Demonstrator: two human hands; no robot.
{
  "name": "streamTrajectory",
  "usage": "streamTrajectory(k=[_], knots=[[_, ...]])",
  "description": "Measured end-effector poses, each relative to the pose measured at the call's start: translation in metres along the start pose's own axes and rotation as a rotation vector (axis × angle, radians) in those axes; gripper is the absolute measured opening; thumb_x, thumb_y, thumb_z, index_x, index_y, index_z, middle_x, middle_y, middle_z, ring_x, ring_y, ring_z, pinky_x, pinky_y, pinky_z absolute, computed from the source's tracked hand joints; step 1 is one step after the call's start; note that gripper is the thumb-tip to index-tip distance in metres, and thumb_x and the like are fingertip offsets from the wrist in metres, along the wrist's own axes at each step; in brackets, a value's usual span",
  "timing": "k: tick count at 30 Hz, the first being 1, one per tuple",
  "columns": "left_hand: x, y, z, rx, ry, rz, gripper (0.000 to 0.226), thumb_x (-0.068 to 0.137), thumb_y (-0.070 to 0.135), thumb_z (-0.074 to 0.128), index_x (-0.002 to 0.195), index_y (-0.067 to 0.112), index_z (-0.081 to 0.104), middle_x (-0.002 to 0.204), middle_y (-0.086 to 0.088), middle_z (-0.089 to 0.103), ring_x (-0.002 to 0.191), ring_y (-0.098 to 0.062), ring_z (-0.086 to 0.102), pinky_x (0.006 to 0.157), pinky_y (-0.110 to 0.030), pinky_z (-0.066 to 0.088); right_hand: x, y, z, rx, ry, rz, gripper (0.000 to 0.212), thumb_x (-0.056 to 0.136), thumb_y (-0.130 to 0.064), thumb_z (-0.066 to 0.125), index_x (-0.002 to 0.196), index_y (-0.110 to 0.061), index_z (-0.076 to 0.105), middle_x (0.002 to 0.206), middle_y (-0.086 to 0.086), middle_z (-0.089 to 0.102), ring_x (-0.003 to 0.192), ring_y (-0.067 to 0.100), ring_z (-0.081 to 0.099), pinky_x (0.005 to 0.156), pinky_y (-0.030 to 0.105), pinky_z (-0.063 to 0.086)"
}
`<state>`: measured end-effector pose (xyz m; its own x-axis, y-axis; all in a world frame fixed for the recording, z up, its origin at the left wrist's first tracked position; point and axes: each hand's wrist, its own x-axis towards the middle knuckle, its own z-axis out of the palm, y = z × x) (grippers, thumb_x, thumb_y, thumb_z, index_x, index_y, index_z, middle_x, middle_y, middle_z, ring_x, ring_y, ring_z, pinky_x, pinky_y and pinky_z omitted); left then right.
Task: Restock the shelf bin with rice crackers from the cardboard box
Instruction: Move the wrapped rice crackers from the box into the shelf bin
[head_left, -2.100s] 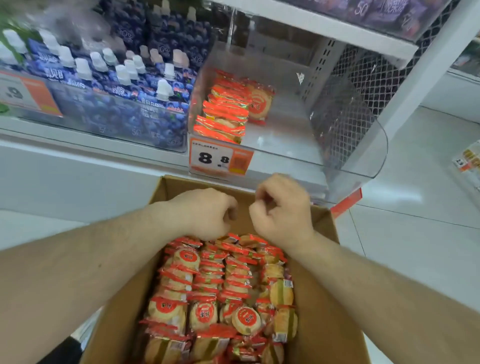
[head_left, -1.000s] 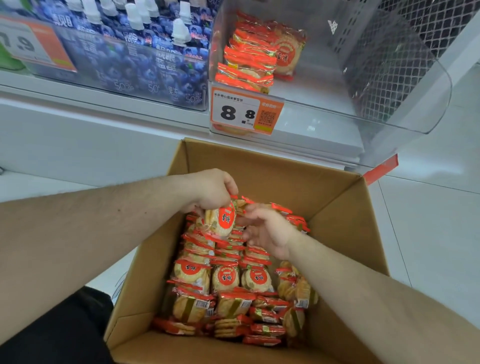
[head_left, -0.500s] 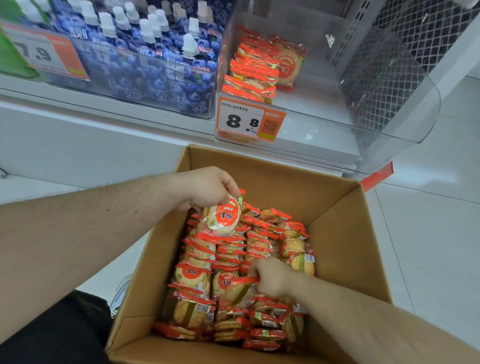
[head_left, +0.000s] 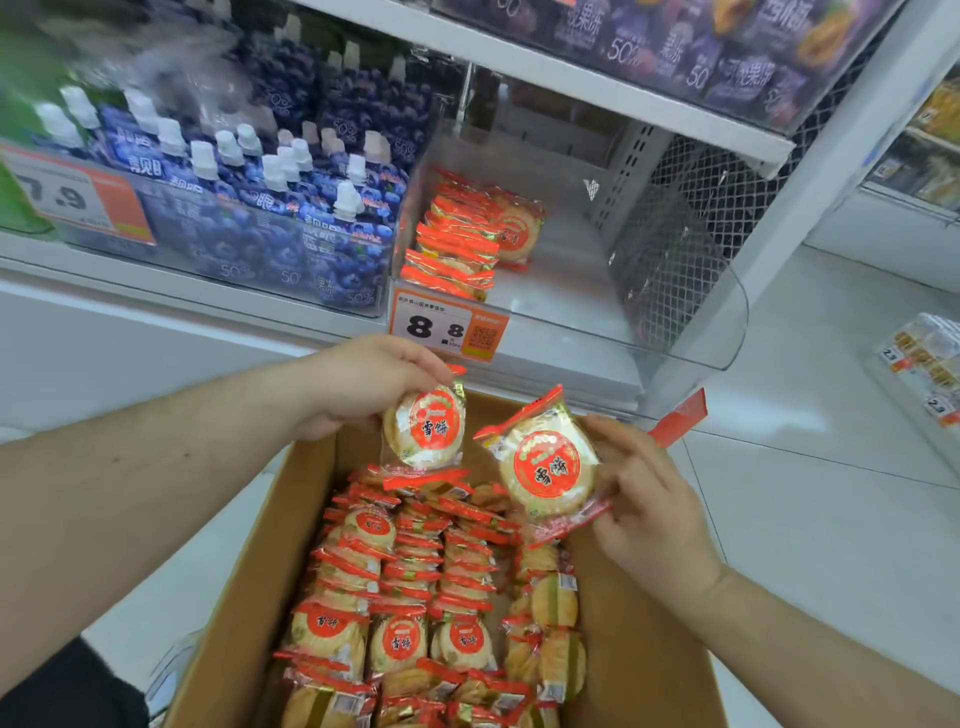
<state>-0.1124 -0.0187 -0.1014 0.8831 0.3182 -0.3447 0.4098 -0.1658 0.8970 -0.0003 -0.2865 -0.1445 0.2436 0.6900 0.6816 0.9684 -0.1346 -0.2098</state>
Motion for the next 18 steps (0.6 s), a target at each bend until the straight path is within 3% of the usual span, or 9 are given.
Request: streamTrajectory(k=[2,5,8,11,13,15,18], knots=[[-0.005,0.006,0.008,-0.07,-0.03,0.008,0.021,0.098,0.021,0.051,0.1,0.024,0.072,0.096,-0.005,0.075,0.098,-0.028,0.068,0.091,-0.046,0.051,0.006,-0.006,-0.001,0.013,0.091,0.009,0.014,0.078,-0.009,0.059,0.08,-0.017,0.048,0.121,0.007,0.057,0.112,0.018,0.057,0.097,0.019,0.046],[-0.01,0.013,0.02,-0.178,-0.08,0.023,0.027,0.1,0.029,0.046,0.1,0.02,0.072,0.092,-0.005,0.074,0.088,-0.025,0.066,0.093,-0.051,0.049,0.012,-0.014,0.001,-0.005,0.185,0.07,0.012,0.073,-0.006,0.062,0.069,-0.008,0.051,0.109,0.007,0.06,0.099,0.018,0.06,0.085,0.017,0.047],[-0.014,0.02,0.031,-0.362,-0.169,-0.025,0.043,0.1,0.043,0.038,0.105,0.014,0.069,0.091,-0.008,0.072,0.084,-0.024,0.067,0.086,-0.053,0.053,0.019,-0.024,0.009,-0.049,0.149,0.098,0.026,0.061,0.004,0.062,0.069,-0.014,0.045,0.085,0.002,0.057,0.076,0.019,0.053,0.063,0.034,0.045],[-0.02,0.025,0.037,-0.421,-0.252,0.002,0.049,0.09,0.051,0.044,0.11,0.013,0.067,0.096,-0.008,0.073,0.088,-0.024,0.069,0.076,-0.046,0.054,0.021,-0.031,0.014,-0.136,0.049,0.108,0.024,0.057,-0.001,0.054,0.065,-0.018,0.041,0.067,-0.004,0.047,0.065,0.017,0.044,0.059,0.037,0.036],[-0.024,0.026,0.038,-0.356,-0.256,0.073,0.038,0.08,0.036,0.062,0.112,0.016,0.065,0.099,-0.008,0.073,0.087,-0.021,0.069,0.071,-0.041,0.056,0.023,-0.035,0.014,-0.171,0.003,0.165,0.032,0.053,-0.001,0.059,0.063,-0.023,0.037,0.064,-0.007,0.043,0.062,0.017,0.043,0.058,0.034,0.033],[-0.023,0.023,0.041,-0.285,-0.209,0.121,0.036,0.078,0.008,0.072,0.112,0.018,0.064,0.101,-0.01,0.072,0.083,-0.021,0.07,0.066,-0.037,0.058,0.024,-0.038,0.014,-0.195,-0.058,0.18,0.042,0.052,-0.004,0.063,0.067,-0.027,0.032,0.065,-0.011,0.04,0.061,0.016,0.044,0.057,0.032,0.033],[-0.02,0.021,0.041,-0.255,-0.096,0.166,0.042,0.078,-0.008,0.072,0.108,0.02,0.065,0.102,-0.012,0.071,0.085,-0.023,0.071,0.076,-0.043,0.06,0.028,-0.043,0.01,-0.053,-0.173,0.235,0.036,0.054,-0.009,0.062,0.068,-0.026,0.033,0.07,-0.012,0.04,0.066,0.012,0.043,0.058,0.031,0.037]])
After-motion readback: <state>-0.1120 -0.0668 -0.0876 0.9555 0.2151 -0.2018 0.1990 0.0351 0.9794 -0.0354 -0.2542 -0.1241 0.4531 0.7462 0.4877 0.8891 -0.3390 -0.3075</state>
